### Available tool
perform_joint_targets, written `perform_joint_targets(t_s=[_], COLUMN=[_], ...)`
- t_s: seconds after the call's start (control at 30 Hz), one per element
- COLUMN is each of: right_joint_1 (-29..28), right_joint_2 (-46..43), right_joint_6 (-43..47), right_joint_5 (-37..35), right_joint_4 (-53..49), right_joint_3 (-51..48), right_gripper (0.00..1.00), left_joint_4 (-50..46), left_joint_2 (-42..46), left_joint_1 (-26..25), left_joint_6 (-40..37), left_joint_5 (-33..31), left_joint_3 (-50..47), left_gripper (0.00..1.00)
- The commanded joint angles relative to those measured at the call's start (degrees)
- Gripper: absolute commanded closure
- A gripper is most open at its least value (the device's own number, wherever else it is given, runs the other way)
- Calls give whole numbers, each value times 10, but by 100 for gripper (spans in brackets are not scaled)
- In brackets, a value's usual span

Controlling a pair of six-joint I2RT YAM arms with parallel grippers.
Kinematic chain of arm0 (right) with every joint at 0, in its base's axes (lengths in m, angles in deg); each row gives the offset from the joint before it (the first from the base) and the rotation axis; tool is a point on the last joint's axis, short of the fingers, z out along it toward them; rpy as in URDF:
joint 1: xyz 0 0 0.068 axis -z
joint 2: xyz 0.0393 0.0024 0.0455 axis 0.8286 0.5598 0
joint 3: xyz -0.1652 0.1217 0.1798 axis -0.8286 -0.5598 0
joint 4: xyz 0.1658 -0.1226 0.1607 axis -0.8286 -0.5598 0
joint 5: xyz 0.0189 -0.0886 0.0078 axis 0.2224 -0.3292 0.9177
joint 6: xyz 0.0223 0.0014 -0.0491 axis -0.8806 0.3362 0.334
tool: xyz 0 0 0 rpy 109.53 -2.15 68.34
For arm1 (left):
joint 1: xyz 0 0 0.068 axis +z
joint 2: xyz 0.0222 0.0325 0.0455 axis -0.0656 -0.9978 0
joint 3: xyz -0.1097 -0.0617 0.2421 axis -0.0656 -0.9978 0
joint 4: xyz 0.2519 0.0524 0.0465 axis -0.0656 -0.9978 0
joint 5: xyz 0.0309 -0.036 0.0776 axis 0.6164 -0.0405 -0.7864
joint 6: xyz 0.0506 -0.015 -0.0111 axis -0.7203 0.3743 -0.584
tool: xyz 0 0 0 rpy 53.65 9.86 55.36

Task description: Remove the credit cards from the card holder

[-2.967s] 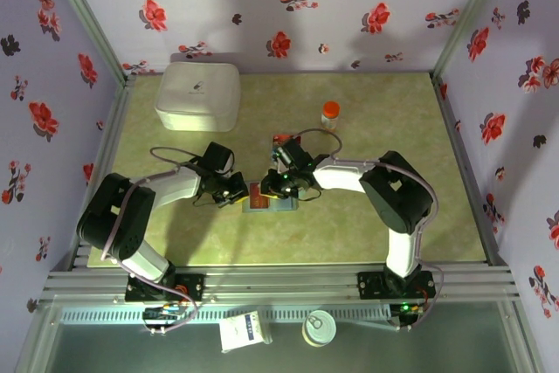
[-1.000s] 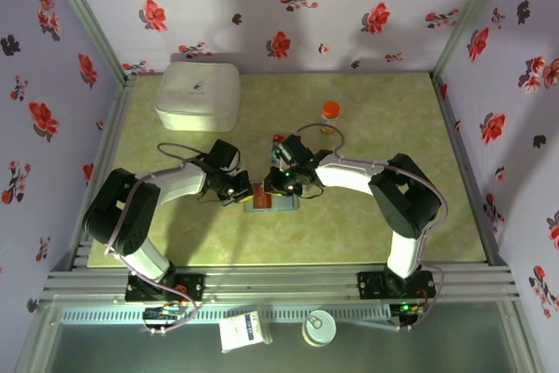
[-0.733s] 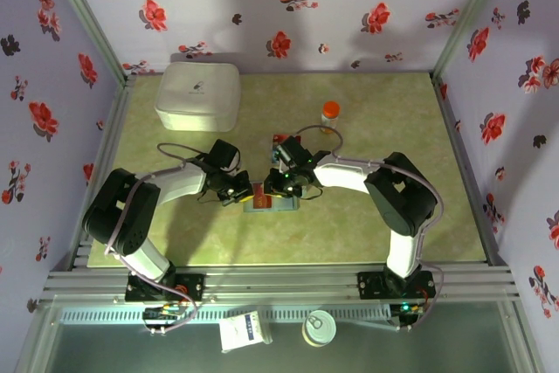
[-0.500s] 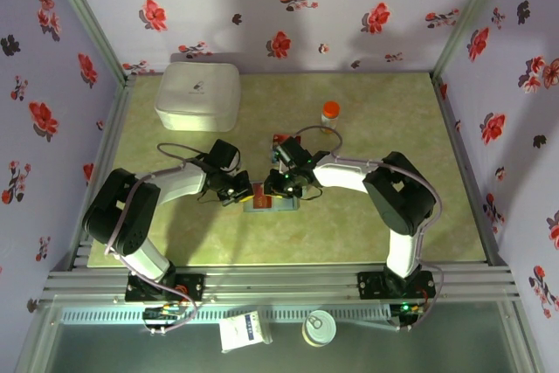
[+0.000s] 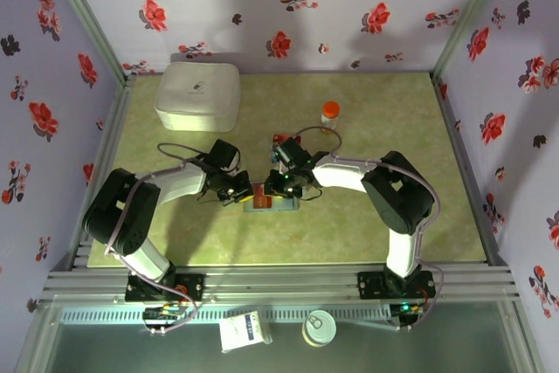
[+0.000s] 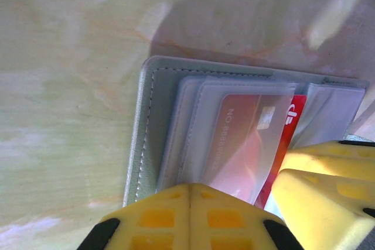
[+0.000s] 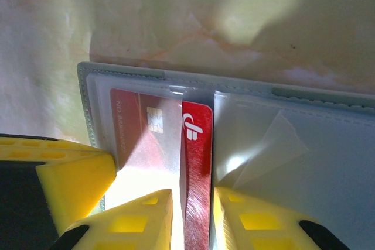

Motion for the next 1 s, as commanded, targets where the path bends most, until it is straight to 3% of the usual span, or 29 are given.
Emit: perform_joint_targets(t_s=[0.0, 0.4, 0.97], right_joint_1=[-3, 9, 17], right_joint_2=[14, -27, -46], right_joint_6=[-6, -47, -62], right_joint_5=[14, 50, 55], right_joint_4=[26, 121, 152], right_joint_3=[-15, -63, -89], right_gripper=[75, 77, 83], left_joint_4=[-17, -20, -20], left_joint_2=[-14, -12, -13], left_joint_1=[-3, -3, -2], left_joint_6=[-12, -12, -13], left_joint_5=[-4, -4, -4], left_joint_3=[-1, -2, -2], left_gripper=[100, 100, 100])
